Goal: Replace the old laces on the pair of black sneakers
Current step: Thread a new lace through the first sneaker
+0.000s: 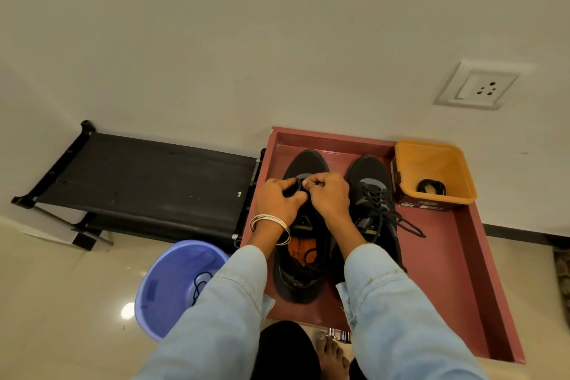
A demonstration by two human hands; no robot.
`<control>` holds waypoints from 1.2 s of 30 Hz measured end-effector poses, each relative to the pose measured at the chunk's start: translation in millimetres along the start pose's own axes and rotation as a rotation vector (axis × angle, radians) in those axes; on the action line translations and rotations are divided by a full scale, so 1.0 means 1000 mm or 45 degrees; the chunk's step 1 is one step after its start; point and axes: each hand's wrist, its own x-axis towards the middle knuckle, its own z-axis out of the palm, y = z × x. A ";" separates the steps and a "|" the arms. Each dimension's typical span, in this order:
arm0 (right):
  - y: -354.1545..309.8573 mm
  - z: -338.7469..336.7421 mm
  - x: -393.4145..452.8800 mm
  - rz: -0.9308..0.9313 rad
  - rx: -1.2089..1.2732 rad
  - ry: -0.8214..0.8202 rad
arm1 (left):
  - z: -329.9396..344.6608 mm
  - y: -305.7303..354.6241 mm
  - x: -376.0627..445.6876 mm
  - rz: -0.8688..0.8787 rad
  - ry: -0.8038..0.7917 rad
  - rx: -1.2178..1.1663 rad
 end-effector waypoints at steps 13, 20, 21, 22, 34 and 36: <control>-0.006 0.019 0.009 0.399 0.041 0.077 | -0.010 -0.008 0.006 0.084 -0.136 0.031; -0.017 0.019 0.009 0.416 -0.197 0.014 | -0.012 -0.012 0.016 0.159 -0.123 0.323; -0.018 0.019 0.008 0.416 -0.214 0.001 | -0.011 -0.012 0.017 0.150 -0.071 0.380; -0.018 0.019 0.007 0.413 -0.229 -0.013 | -0.010 -0.011 0.018 0.147 -0.012 0.414; -0.017 0.012 0.004 0.349 -0.309 -0.152 | 0.001 -0.018 0.024 0.120 0.155 0.072; -0.018 0.012 0.007 0.348 -0.314 -0.166 | -0.001 -0.020 0.028 0.112 0.116 0.005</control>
